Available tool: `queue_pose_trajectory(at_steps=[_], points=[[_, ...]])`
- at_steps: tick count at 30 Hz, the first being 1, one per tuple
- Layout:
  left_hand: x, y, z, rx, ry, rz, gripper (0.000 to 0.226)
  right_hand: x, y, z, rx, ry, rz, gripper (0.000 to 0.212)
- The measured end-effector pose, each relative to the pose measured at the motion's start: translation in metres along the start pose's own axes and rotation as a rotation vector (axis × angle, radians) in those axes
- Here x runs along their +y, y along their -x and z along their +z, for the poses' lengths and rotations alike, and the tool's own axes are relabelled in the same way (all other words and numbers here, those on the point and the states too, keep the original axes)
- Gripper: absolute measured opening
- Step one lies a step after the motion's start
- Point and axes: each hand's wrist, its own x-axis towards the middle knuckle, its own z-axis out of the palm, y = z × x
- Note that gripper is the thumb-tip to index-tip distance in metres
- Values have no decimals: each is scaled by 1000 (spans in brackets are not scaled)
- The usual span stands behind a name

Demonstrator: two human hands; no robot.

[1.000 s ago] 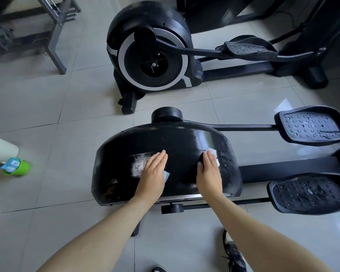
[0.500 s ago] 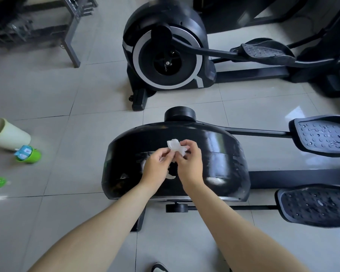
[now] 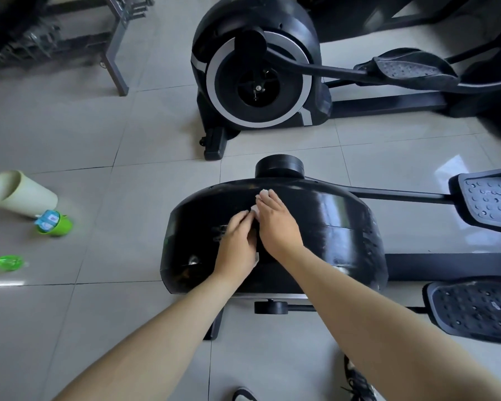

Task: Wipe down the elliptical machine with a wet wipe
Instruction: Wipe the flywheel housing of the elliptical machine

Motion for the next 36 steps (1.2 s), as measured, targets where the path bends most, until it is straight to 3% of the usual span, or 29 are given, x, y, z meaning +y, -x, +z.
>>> queue_pose_trajectory(at_steps=[3,7,13,15,18,22,26,31,36], points=[[1,-1,5,-58,-252,81,59,12,6,0,-30,223,-80,53],[1,0,8,-111,-402,65,53,40,29,-9,68,160,123,59],[1,1,7,-82,-407,98,52,70,52,-19,224,-30,439,49],[0,2,7,-75,-357,112,52,63,52,-19,262,-36,415,55],[-5,7,1,-44,-173,122,50,37,45,-12,250,-61,181,73],[-25,15,-17,126,-151,-24,49,-8,21,11,65,-79,-78,63],[-51,20,-25,106,-232,-91,50,-28,1,36,-103,138,-235,60],[-45,21,-26,30,-296,-23,54,-19,6,26,-153,360,-160,66],[-12,19,-11,-61,-412,132,57,20,36,4,17,202,36,63]])
